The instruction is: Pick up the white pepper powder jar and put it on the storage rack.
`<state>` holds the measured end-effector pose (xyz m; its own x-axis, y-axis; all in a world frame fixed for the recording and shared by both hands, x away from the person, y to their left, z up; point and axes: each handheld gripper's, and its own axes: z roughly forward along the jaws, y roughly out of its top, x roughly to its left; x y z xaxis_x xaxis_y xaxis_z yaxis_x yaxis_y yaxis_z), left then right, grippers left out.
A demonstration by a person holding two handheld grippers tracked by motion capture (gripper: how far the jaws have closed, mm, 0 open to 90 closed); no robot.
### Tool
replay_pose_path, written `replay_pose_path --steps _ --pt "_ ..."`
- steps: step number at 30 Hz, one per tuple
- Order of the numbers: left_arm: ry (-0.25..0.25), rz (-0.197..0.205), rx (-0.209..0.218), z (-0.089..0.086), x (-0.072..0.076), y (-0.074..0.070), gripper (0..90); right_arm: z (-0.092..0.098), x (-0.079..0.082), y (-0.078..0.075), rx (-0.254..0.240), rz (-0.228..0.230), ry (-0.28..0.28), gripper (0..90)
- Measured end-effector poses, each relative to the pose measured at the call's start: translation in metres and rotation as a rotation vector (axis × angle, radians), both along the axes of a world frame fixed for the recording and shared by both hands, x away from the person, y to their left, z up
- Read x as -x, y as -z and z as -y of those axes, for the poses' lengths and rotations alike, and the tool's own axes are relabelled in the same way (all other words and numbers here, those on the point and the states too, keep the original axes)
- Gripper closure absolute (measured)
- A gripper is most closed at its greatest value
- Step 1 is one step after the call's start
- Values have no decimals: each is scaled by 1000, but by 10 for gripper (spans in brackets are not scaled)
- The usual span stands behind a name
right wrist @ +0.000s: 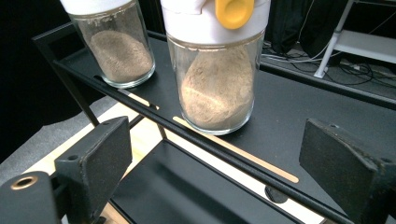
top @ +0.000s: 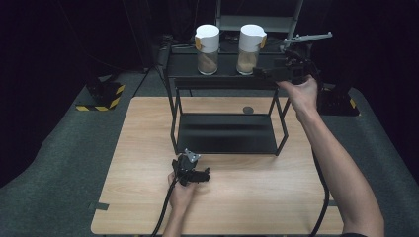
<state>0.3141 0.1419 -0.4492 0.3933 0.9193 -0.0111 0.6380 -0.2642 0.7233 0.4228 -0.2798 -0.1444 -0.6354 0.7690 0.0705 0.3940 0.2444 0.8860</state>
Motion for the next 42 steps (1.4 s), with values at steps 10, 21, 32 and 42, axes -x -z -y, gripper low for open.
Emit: replay_pose_path --steps 10,21,32,42 --pt "1 0 -1 0 0 0 56 9 5 5 -20 6 -9 93" --pt "1 0 -1 0 0 0 56 15 13 10 -21 6 -19 102" --pt "0 2 1 0 0 0 56 20 21 18 -25 14 -33 102" --pt "0 3 1 0 0 0 56 24 27 27 -23 17 -37 102"
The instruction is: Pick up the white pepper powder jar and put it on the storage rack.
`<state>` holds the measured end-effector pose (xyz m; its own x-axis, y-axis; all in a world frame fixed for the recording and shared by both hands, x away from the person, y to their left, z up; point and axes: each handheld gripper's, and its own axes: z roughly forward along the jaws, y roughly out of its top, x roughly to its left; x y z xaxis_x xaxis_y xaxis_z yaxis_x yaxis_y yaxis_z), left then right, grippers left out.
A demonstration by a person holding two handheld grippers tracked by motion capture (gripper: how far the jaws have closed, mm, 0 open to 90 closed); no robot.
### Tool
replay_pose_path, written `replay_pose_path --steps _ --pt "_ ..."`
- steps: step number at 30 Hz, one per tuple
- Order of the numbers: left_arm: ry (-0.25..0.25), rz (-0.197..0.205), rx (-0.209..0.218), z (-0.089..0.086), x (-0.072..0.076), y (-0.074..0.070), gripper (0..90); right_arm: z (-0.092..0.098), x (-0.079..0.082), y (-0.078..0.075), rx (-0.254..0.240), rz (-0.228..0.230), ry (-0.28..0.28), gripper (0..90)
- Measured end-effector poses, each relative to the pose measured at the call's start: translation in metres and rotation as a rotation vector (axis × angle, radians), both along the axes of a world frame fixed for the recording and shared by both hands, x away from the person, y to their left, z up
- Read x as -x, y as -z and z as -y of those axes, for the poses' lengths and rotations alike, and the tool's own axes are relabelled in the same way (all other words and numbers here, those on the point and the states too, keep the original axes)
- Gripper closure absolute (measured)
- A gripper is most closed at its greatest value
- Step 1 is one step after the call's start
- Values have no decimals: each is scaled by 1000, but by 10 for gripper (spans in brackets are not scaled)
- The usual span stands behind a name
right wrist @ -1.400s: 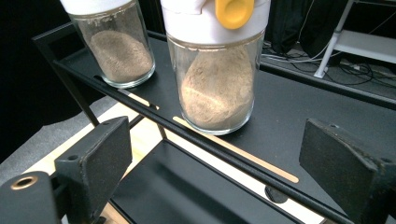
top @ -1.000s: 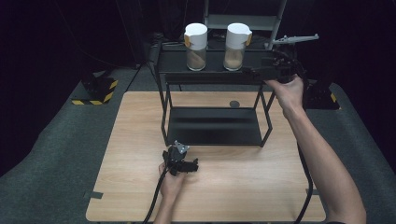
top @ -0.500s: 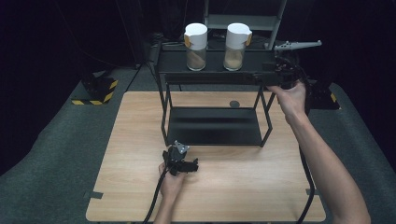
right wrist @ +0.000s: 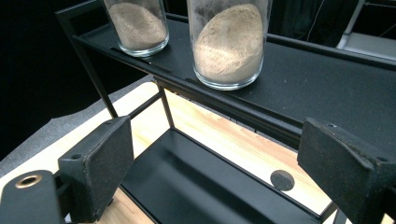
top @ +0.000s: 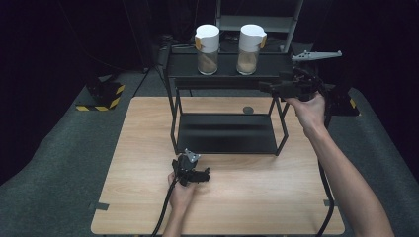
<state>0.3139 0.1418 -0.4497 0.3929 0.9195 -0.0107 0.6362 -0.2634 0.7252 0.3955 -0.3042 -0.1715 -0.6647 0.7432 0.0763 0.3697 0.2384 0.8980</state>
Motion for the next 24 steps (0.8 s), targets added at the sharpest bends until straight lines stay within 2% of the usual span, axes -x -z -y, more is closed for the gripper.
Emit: replay_pose_path --steps 24 --pt "1 -2 -2 0 0 0 56 13 13 28 -8 -14 -13 106"
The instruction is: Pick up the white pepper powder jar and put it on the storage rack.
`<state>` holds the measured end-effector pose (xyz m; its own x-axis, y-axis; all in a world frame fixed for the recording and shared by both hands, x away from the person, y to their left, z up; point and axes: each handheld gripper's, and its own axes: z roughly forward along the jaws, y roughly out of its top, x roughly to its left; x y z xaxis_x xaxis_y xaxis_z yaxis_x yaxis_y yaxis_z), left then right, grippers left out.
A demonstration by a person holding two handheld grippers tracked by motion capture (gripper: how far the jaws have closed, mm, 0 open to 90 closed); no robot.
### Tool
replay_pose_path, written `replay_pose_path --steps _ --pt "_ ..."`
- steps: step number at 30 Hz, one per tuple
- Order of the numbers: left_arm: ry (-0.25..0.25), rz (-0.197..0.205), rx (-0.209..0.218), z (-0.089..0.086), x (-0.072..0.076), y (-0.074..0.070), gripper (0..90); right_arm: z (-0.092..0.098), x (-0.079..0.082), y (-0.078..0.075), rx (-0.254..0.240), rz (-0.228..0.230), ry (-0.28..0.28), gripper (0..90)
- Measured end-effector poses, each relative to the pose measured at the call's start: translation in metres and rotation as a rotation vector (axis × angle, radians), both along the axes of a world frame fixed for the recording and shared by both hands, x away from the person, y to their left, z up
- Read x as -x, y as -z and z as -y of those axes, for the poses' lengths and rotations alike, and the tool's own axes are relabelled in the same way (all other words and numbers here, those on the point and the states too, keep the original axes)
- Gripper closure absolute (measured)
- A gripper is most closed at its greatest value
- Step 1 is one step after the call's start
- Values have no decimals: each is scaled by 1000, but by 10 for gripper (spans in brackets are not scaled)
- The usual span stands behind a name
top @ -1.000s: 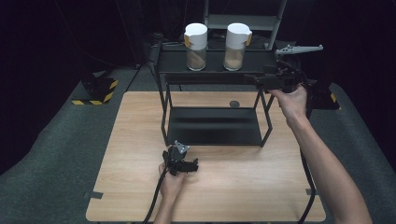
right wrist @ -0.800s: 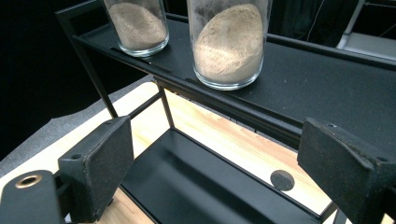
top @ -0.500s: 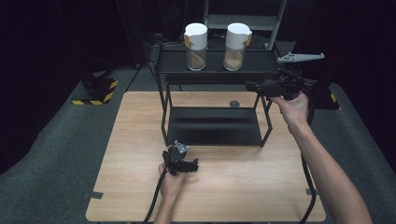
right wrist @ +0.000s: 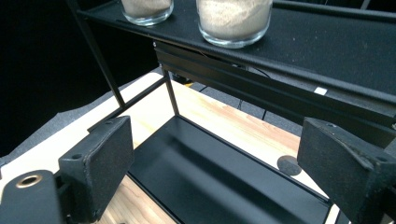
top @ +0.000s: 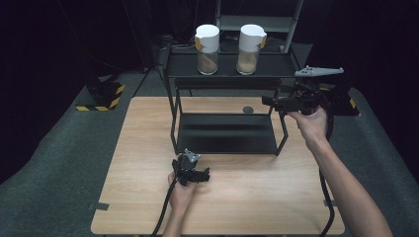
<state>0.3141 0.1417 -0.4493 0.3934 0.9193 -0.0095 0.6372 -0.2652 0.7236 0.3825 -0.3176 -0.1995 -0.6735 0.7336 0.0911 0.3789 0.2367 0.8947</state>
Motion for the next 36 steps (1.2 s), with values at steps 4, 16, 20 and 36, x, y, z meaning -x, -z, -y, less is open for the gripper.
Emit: replay_pose_path --steps 4,16,20,36 --pt "-1 1 2 0 0 0 56 1 4 5 6 8 7 107" --pt "2 0 -1 0 0 0 56 -5 12 20 53 24 12 106" --pt "0 1 1 0 0 0 56 -4 13 25 49 20 10 107" --pt "-1 1 2 0 0 0 56 -11 15 59 56 -2 14 107"
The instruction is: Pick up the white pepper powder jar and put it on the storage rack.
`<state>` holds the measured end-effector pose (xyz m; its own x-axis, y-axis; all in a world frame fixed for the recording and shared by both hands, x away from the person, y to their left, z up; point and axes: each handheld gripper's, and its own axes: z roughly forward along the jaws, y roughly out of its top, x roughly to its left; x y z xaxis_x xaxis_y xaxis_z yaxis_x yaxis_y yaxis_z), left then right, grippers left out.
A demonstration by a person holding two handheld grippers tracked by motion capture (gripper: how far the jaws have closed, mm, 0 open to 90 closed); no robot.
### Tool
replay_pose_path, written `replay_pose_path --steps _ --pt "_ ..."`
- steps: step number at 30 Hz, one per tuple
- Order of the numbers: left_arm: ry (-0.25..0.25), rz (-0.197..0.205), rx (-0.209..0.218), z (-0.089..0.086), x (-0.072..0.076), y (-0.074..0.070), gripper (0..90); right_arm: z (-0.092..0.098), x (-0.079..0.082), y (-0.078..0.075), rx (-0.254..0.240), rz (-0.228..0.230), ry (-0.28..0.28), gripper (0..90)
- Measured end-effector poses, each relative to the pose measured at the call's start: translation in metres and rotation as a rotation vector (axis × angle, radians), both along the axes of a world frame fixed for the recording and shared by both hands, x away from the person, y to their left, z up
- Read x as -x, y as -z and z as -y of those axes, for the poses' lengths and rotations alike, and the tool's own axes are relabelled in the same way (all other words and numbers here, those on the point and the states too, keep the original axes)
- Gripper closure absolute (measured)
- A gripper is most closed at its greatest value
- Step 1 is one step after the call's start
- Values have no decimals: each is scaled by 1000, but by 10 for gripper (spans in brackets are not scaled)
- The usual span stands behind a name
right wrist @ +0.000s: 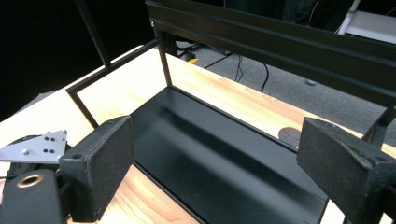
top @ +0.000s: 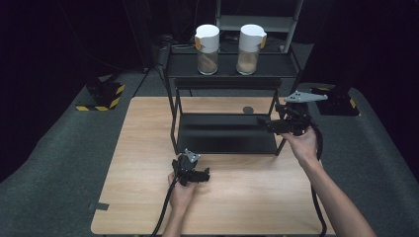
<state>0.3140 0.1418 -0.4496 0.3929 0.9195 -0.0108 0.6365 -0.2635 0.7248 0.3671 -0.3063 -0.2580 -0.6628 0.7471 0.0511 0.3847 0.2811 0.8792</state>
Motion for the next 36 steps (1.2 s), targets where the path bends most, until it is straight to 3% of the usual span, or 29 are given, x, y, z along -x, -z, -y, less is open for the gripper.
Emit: replay_pose_path --steps 36 --pt "2 -1 -3 0 0 0 56 6 2 62 0 -76 30 115"
